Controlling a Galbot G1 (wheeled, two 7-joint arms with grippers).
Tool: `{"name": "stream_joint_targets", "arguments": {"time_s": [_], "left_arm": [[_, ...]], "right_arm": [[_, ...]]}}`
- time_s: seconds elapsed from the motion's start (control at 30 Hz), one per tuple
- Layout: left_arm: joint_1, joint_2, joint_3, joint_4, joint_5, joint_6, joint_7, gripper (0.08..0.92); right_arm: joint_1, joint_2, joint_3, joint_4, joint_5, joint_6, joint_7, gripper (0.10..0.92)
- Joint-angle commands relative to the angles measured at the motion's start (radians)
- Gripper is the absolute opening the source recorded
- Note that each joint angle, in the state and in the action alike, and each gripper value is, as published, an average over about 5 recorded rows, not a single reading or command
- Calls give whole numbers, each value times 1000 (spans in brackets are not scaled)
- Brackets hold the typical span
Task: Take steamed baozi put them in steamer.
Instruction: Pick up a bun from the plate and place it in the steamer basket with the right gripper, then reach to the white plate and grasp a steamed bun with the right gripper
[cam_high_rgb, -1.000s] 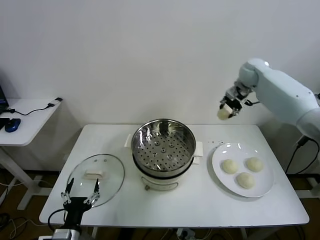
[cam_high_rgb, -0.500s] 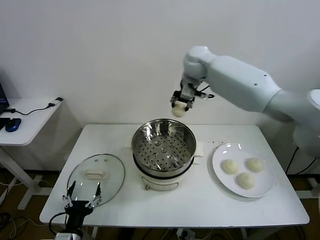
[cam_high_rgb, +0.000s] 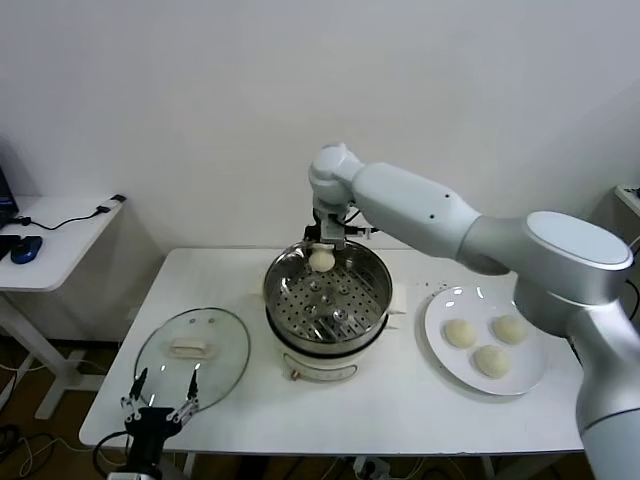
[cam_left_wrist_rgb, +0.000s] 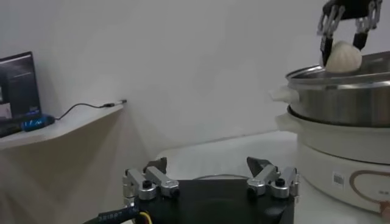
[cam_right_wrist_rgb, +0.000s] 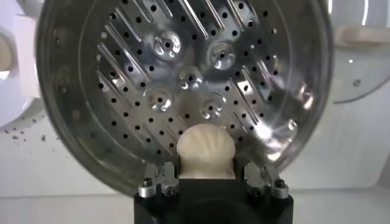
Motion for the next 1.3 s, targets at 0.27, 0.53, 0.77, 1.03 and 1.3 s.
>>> {"name": "stream_joint_targets", "arguments": {"time_s": [0.27, 0.53, 0.77, 1.03, 1.3], "left_arm": [[12, 1, -1, 15, -9, -6, -3, 823], [9, -4, 7, 17, -8, -3, -5, 823], [2, -9, 12, 14, -3, -1, -6, 823], [3, -7, 8, 7, -5, 1, -7, 823], [6, -6, 11, -5, -2, 0, -6, 823]], "right_arm": [[-85, 48, 10, -98, -72, 35, 16, 580], [-88, 53, 21, -106, -84, 18, 13, 646], [-64, 39, 49, -87, -77, 25, -4, 802], [72, -109, -1, 79, 215, -91, -46, 823], [336, -426, -293, 256, 760, -641, 92, 823]]}}
